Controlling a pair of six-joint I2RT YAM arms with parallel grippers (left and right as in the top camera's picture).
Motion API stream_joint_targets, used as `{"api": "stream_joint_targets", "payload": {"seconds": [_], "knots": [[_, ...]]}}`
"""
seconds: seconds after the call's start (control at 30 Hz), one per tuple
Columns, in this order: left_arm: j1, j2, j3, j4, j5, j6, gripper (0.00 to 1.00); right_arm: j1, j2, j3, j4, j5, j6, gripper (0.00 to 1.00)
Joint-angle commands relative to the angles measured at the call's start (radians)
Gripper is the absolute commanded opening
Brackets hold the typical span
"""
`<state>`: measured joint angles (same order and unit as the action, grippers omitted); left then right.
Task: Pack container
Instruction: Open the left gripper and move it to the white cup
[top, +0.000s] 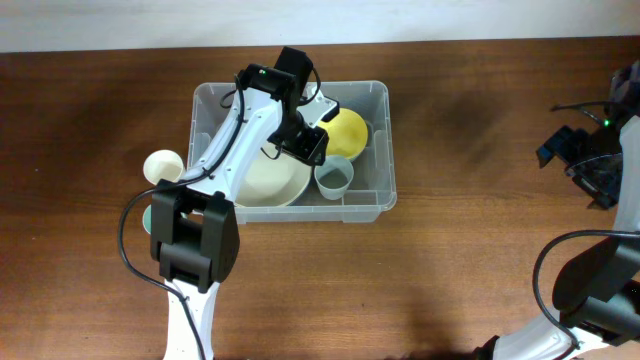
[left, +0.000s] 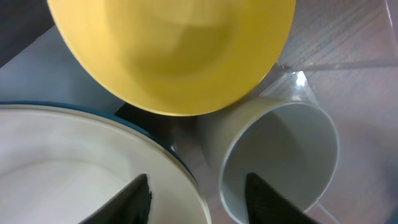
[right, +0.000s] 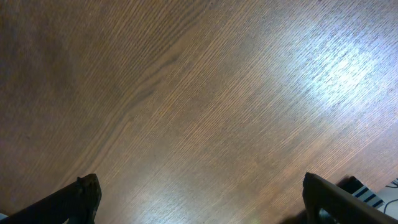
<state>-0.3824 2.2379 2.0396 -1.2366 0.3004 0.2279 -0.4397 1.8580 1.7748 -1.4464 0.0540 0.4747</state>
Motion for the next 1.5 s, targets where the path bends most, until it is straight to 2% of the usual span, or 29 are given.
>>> {"api": "stream_joint_targets", "payload": {"seconds": [0.0, 0.23, 0.47, 0.6, 0.63, 0.67, 0.8, 0.83, 0.9, 0.93, 1.0, 1.17, 1.37, 1.47], "knots": [[0.006, 0.011, 0.057, -0.003, -0.002, 0.004, 0.58, 0.001, 0.003, -0.006, 0.0, 0.002, 0.004, 0.99], [0.025, 0.011, 0.297, -0.086, -0.03, -0.014, 0.62, 0.001, 0.003, -0.006, 0.0, 0.002, 0.004, 0.99], [0.136, 0.01, 0.693, -0.322, -0.293, -0.227, 0.66, 0.001, 0.003, -0.006, 0.0, 0.002, 0.004, 0.99], [0.261, 0.01, 0.866, -0.447, -0.326, -0.318, 0.68, 0.001, 0.003, -0.006, 0.0, 0.002, 0.004, 0.99], [0.291, 0.01, 0.882, -0.451, -0.319, -0.329, 0.71, 0.001, 0.003, -0.006, 0.0, 0.002, 0.004, 0.99], [0.321, 0.0, 0.882, -0.451, -0.291, -0.329, 0.75, 0.001, 0.003, -0.006, 0.0, 0.002, 0.004, 0.99], [0.422, -0.005, 0.875, -0.451, -0.249, -0.352, 0.77, 0.001, 0.003, -0.006, 0.0, 0.002, 0.004, 0.99], [0.442, -0.005, 0.869, -0.451, -0.253, -0.352, 0.82, 0.001, 0.003, -0.006, 0.0, 0.002, 0.004, 0.99], [0.485, -0.007, 0.842, -0.451, -0.254, -0.352, 0.87, 0.001, 0.003, -0.006, 0.0, 0.002, 0.004, 0.99], [0.508, -0.011, 0.818, -0.451, -0.251, -0.353, 0.94, 0.001, 0.003, -0.006, 0.0, 0.002, 0.004, 0.99], [0.546, -0.032, 0.742, -0.451, -0.25, -0.381, 0.98, 0.001, 0.003, -0.006, 0.0, 0.002, 0.004, 0.99], [0.638, -0.117, 0.445, -0.451, -0.24, -0.427, 0.99, 0.001, 0.003, -0.006, 0.0, 0.002, 0.004, 0.99], [0.705, -0.125, 0.237, -0.437, -0.237, -0.444, 0.99, 0.001, 0.003, -0.006, 0.0, 0.002, 0.004, 0.99], [0.719, -0.125, 0.104, -0.373, -0.237, -0.444, 0.99, 0.001, 0.003, -0.006, 0.0, 0.002, 0.004, 0.99]]}}
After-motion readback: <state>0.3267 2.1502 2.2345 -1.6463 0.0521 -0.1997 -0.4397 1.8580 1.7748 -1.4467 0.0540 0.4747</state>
